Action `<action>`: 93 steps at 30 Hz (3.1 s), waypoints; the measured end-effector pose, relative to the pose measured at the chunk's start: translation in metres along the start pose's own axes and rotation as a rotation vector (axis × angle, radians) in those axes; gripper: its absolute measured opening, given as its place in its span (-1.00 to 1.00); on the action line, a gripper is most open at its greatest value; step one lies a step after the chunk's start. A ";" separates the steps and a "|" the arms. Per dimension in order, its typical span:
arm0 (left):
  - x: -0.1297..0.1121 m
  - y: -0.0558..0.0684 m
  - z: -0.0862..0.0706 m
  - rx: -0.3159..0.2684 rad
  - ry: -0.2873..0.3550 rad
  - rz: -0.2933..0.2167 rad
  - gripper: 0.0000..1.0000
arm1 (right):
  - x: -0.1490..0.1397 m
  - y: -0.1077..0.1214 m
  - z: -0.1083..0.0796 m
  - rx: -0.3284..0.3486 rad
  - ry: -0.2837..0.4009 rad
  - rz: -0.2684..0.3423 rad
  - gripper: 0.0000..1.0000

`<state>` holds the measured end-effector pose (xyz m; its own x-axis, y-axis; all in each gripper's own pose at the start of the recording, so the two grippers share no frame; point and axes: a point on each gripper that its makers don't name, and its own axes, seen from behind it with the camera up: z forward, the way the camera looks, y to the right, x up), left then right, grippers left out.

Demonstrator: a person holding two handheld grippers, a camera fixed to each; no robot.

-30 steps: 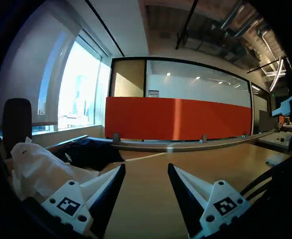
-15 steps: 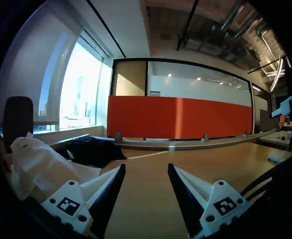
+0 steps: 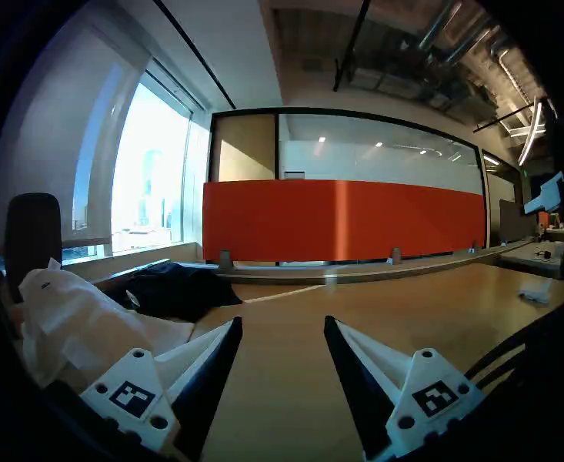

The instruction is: Fold towel

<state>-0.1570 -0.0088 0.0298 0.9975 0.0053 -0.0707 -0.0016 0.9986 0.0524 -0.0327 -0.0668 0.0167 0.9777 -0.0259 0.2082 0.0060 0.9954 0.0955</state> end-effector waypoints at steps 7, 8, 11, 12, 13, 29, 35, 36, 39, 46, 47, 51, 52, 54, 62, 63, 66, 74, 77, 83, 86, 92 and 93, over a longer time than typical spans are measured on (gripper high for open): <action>-0.001 -0.001 0.000 0.003 0.000 0.006 0.55 | 0.005 0.010 0.000 -0.010 0.020 0.014 1.00; -0.001 -0.001 0.000 0.003 0.000 0.006 0.56 | 0.006 0.012 0.000 -0.013 0.025 0.017 1.00; -0.002 -0.001 0.000 0.003 0.000 0.007 0.74 | 0.014 0.020 0.000 -0.024 0.052 0.021 1.00; -0.002 -0.001 0.001 0.003 0.000 0.007 0.86 | 0.016 0.024 0.000 -0.029 0.062 0.021 1.00; -0.002 0.000 0.001 0.003 0.000 0.006 0.98 | 0.019 0.028 0.000 -0.036 0.074 0.021 1.00; -0.005 -0.001 0.001 0.003 0.000 0.006 0.99 | -0.001 0.086 0.005 -0.117 0.179 0.069 1.00; -0.005 -0.001 0.001 0.003 0.001 0.006 0.99 | -0.032 0.090 0.010 -0.126 0.187 0.097 0.99; -0.005 -0.001 0.001 0.003 0.001 0.005 0.99 | -0.036 0.090 0.011 -0.125 0.188 0.100 0.99; -0.006 -0.001 0.001 0.003 0.001 0.005 0.99 | -0.049 0.090 0.015 -0.124 0.193 0.110 0.99; -0.006 -0.002 0.001 0.003 0.001 0.006 0.98 | -0.068 0.091 0.020 -0.113 0.206 0.131 0.99; -0.006 -0.002 0.001 0.003 0.001 0.006 0.98 | -0.070 0.091 0.019 -0.112 0.209 0.132 0.99; -0.006 -0.002 0.001 0.003 0.001 0.006 0.98 | -0.079 0.093 0.019 -0.116 0.210 0.120 0.99; -0.006 -0.002 0.001 0.003 0.001 0.006 0.99 | -0.082 0.094 0.019 -0.118 0.208 0.118 0.99; -0.006 -0.002 0.001 0.003 0.001 0.006 0.99 | -0.087 0.095 0.019 -0.121 0.206 0.113 0.99; -0.006 -0.001 0.001 0.003 0.001 0.006 0.99 | -0.097 0.092 0.016 -0.117 0.209 0.103 0.99; -0.006 -0.002 0.001 0.003 0.001 0.006 0.99 | -0.097 0.091 0.016 -0.115 0.211 0.100 0.99; -0.006 -0.002 0.001 0.003 0.001 0.006 0.99 | -0.096 0.089 0.015 -0.112 0.217 0.089 0.99; -0.006 -0.002 0.001 0.003 0.001 0.006 0.99 | -0.095 0.081 0.015 -0.102 0.230 0.056 0.99; -0.006 -0.002 0.001 0.003 0.001 0.006 0.98 | -0.095 0.076 0.014 -0.094 0.233 0.033 0.99; -0.006 -0.002 0.001 0.003 0.001 0.006 0.99 | -0.096 0.073 0.013 -0.094 0.235 0.016 0.99; -0.006 -0.003 0.002 0.003 0.001 0.006 0.99 | -0.096 0.073 0.012 -0.093 0.236 0.016 0.99; -0.006 -0.002 0.002 0.003 0.001 0.006 0.99 | -0.096 0.073 0.012 -0.095 0.235 0.016 0.99; -0.006 -0.002 0.002 0.003 0.001 0.006 0.99 | -0.096 0.072 0.011 -0.095 0.236 0.016 0.99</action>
<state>-0.1625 -0.0110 0.0318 0.9974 0.0112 -0.0718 -0.0072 0.9984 0.0558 -0.1284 0.0066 0.0145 0.9997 0.0013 -0.0247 -0.0013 1.0000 -0.0002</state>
